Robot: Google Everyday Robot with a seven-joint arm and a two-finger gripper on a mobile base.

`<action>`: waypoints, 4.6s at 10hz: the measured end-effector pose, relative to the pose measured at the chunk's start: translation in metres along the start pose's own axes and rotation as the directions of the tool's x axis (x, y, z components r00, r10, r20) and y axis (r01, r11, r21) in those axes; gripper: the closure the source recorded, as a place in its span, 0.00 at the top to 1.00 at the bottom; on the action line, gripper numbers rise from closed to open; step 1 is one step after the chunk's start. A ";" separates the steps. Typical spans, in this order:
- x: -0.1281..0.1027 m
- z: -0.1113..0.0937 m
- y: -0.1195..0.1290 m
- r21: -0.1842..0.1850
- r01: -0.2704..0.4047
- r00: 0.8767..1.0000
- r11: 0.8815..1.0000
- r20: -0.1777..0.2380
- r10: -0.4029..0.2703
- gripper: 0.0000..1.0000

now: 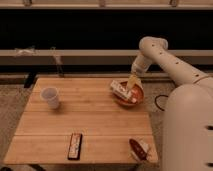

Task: Place the eraser in the ceramic cup

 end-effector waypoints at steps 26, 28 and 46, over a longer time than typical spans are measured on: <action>-0.082 0.076 0.344 -0.198 0.938 0.296 0.283 0.035 -0.955 0.80; -0.081 0.075 0.343 -0.197 0.939 0.294 0.282 0.031 -0.955 0.80; -0.176 0.153 0.406 -0.161 0.976 -0.141 -0.146 0.040 -0.989 0.80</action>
